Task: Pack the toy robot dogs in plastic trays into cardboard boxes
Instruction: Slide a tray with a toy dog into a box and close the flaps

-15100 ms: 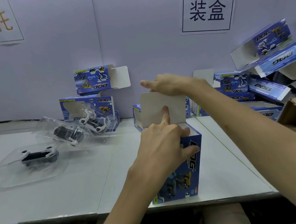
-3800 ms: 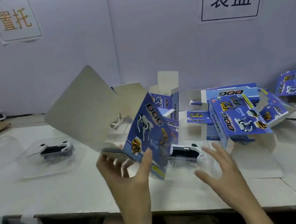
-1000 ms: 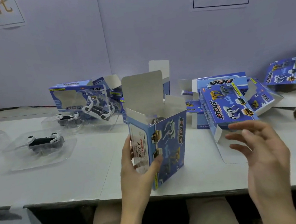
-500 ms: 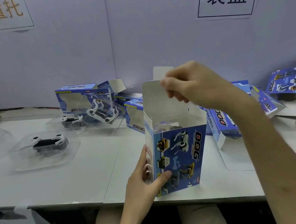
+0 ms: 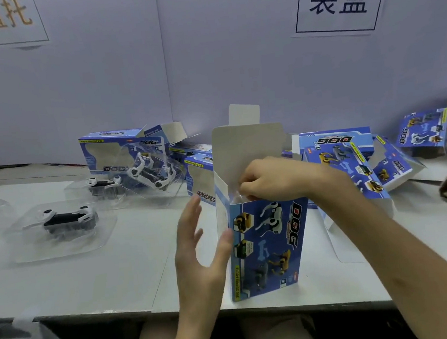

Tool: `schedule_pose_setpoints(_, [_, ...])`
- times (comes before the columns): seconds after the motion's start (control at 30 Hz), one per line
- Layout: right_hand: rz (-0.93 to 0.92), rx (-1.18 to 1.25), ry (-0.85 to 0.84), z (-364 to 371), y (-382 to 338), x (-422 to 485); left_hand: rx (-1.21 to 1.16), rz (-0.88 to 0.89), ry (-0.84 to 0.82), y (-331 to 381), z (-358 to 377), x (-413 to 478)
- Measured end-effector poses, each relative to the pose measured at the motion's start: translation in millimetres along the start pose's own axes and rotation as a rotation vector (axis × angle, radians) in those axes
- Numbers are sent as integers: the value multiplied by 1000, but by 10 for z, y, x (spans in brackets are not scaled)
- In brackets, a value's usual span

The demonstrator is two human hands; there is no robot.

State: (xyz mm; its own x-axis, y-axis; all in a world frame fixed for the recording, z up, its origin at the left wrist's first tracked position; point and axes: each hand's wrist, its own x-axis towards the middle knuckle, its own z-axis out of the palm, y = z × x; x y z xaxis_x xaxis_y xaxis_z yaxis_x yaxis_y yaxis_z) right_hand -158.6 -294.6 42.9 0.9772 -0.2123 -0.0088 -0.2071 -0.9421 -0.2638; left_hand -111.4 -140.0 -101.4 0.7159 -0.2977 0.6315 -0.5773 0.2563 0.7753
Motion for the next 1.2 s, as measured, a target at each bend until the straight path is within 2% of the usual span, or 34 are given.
schedule_pose_setpoints(0.07, [-8,-4,-11,-10,-5,-16,46,157,12,166,26,190])
schedule_pose_setpoints(0.13, [-17,-19,-13,-26,-10,-26,130,243,-52,283,75,346])
schedule_pose_setpoints(0.53, [-26,35,-79,-190,2,-147,374,322,-155,370,135,462])
schedule_pose_setpoints(0.6, [-83,68,72,-210,58,-234,481,339,-190,443,107,494])
schedule_pose_setpoints(0.67, [-104,109,409,-128,171,-339,642,367,-234,529,93,527])
schedule_pose_setpoints(0.73, [-14,233,757,68,303,-465,780,401,-269,617,112,546])
schedule_pose_setpoints(0.8, [70,464,933,326,382,-562,897,447,-296,686,165,526])
schedule_pose_setpoints(0.87, [81,635,1026,538,382,-572,999,497,-328,730,230,489])
schedule_pose_setpoints(0.97, [35,620,1128,705,348,-519,1052,518,-367,767,268,466])
schedule_pose_setpoints(1.2, [-4,579,1052,865,388,-541,1102,451,-435,783,282,528])
